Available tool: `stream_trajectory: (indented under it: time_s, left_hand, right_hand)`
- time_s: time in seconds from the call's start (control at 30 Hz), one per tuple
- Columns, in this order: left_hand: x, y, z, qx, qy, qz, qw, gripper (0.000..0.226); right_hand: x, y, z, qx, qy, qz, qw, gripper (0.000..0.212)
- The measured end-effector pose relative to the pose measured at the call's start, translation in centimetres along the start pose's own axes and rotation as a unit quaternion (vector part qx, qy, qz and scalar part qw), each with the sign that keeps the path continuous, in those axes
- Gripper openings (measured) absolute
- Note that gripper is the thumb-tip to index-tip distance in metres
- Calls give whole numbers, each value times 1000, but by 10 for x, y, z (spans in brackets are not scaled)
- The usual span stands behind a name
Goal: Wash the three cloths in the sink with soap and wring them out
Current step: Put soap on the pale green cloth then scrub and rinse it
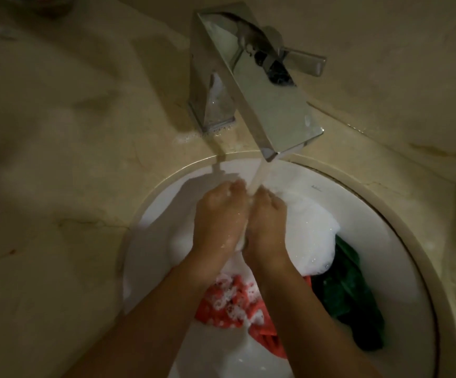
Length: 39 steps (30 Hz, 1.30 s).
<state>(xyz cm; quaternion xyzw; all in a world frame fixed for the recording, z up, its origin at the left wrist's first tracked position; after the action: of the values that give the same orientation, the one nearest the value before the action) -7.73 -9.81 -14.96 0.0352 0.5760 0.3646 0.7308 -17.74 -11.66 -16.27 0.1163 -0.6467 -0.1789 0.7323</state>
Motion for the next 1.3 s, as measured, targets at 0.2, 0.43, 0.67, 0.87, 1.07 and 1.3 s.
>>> stream_trajectory:
  time_s: [0.2, 0.43, 0.67, 0.87, 1.07, 1.3]
  left_hand:
    - [27, 7, -3, 149, 265, 223, 926, 23]
    - [27, 35, -17, 287, 481, 320, 764, 52]
    - [9, 33, -11, 225, 448, 172, 848, 43]
    - [3, 9, 9, -59, 101, 43, 992, 19]
    - [-6, 1, 3, -53, 91, 28, 994, 38]
    - [20, 15, -6, 84, 347, 202, 912, 10]
  right_hand:
    - [31, 2, 67, -228, -10, 58, 972, 15]
    - [64, 58, 26, 70, -5, 191, 979, 16]
    - [44, 42, 10, 17, 108, 221, 969, 22]
    - [7, 15, -9, 10, -69, 36, 997, 32]
    - [8, -9, -14, 65, -12, 51, 996, 22]
    - [16, 0, 32, -115, -126, -48, 984, 19]
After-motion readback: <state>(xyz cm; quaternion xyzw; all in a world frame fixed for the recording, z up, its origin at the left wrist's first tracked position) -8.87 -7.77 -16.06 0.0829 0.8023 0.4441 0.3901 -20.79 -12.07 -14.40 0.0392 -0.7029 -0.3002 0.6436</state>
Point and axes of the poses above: each hand's wrist, its own y-axis away from the middle knuckle, its own z-axis out of the back of the hand, x = y × z, the point moved 7 cm from there along -y, towards the middle knuckle, and after that the axes turned 9 degrees about z, right-handed, at the moved point
